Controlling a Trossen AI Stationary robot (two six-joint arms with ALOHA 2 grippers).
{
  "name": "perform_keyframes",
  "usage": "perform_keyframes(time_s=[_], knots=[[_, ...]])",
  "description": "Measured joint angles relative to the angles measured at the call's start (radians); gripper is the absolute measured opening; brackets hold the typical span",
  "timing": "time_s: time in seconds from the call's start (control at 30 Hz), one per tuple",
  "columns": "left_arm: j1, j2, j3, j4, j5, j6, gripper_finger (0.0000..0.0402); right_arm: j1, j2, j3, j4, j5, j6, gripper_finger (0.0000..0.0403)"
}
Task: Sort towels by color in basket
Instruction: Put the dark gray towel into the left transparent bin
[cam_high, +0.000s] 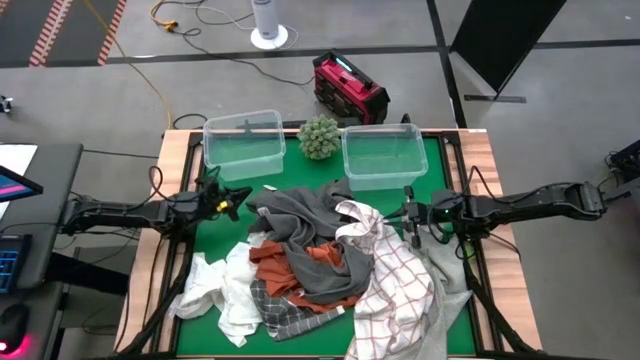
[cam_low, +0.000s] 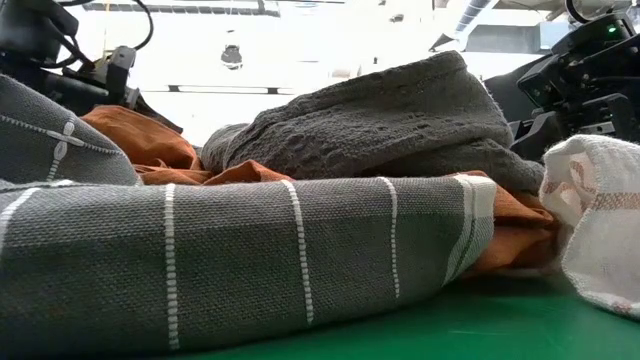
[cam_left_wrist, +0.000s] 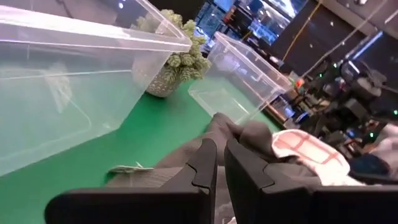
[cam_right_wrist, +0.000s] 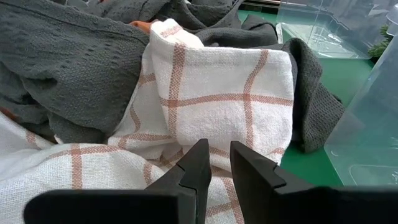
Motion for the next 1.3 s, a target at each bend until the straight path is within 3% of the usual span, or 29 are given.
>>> perform_keyframes(time_s=[0.4, 0.5, 0.63, 0.9, 1.13, 1.3], knots=[[0.003, 0.000, 0.000, 0.007, -0.011, -0.288, 0.0025, 0.000, 0.000, 0.000, 0.003, 0.000, -0.002, 0.0098], [0.003, 0.001, 0.001, 0.109, -0.011, -0.348, 0.0025, -0.002, 0.000, 0.000, 0.038, 0.001, 0.007, 0.0098], [-0.006, 0.001, 0.057, 0.227, -0.008, -0.155, 0.0024, -0.001, -0.005, 0.016, 0.136, 0.000, 0.232, 0.0098], [-0.011, 0.077, 0.293, 0.233, -0.004, 0.145, 0.0023, -0.003, 0.004, 0.172, 0.259, -0.002, 0.989, 0.0098], [-0.010, 0.224, 0.481, 0.123, 0.043, 0.282, 0.0028, -0.005, 0.020, 0.264, 0.265, -0.002, 1.161, 0.0098], [-0.011, 0.348, 0.629, -0.093, 0.209, 0.247, 0.0059, 0.009, 0.020, 0.297, 0.267, -0.001, 1.198, 0.0098]])
